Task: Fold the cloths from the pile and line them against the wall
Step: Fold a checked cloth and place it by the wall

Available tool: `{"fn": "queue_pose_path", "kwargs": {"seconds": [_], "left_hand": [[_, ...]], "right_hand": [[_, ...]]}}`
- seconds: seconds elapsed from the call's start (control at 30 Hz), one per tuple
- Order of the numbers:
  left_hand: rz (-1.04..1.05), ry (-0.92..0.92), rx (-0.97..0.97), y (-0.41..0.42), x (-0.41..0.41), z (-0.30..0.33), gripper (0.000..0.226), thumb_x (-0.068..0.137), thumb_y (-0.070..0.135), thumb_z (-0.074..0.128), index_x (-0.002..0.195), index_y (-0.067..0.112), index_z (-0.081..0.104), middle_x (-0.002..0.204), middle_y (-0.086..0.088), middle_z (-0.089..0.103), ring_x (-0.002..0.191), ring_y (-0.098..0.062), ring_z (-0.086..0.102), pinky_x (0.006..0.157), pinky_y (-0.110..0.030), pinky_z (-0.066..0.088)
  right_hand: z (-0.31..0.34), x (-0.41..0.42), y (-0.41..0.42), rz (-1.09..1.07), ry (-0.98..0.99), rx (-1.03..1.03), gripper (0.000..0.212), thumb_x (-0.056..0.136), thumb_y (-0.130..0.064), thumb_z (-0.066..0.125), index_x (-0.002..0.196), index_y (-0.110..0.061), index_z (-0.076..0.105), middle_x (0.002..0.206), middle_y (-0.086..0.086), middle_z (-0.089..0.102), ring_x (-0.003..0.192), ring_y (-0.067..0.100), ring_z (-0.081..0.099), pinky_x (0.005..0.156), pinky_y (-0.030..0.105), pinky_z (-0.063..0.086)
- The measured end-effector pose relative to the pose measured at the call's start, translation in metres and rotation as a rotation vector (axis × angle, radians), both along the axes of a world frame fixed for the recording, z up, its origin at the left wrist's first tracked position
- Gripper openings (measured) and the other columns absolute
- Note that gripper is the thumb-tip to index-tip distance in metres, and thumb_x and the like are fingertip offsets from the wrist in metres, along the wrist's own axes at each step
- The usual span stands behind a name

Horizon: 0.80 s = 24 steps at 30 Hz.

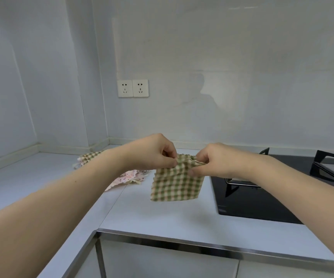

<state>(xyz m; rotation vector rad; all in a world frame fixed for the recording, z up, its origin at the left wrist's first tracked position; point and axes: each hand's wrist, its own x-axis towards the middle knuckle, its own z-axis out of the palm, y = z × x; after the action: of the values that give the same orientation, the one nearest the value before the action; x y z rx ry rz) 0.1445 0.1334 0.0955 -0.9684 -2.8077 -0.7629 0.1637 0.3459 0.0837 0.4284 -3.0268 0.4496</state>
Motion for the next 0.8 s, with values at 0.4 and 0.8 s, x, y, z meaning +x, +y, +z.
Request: {"fn": "queue_pose_path", "kwargs": {"seconds": [0.4, 0.8], "left_hand": [[0.148, 0.253, -0.326, -0.01, 0.032, 0.022, 0.018, 0.082, 0.027, 0.057, 0.084, 0.013, 0.069, 0.086, -0.006, 0.068, 0.089, -0.018, 0.058, 0.077, -0.04, 0.055], [0.116, -0.031, 0.307, -0.024, 0.032, -0.003, 0.011, 0.09, 0.023, 0.06, 0.083, 0.015, 0.062, 0.069, 0.004, 0.059, 0.055, -0.008, 0.045, 0.052, -0.021, 0.039]], "right_hand": [[0.021, 0.043, -0.024, 0.089, 0.154, -0.05, 0.034, 0.079, -0.047, 0.072, 0.09, -0.014, 0.067, 0.087, -0.001, 0.066, 0.079, 0.017, 0.058, 0.067, 0.031, 0.046], [-0.013, 0.022, -0.023, -0.015, 0.045, -0.73, 0.019, 0.097, -0.029, 0.054, 0.098, -0.014, 0.065, 0.1, 0.005, 0.071, 0.093, 0.021, 0.067, 0.09, 0.039, 0.05]]}}
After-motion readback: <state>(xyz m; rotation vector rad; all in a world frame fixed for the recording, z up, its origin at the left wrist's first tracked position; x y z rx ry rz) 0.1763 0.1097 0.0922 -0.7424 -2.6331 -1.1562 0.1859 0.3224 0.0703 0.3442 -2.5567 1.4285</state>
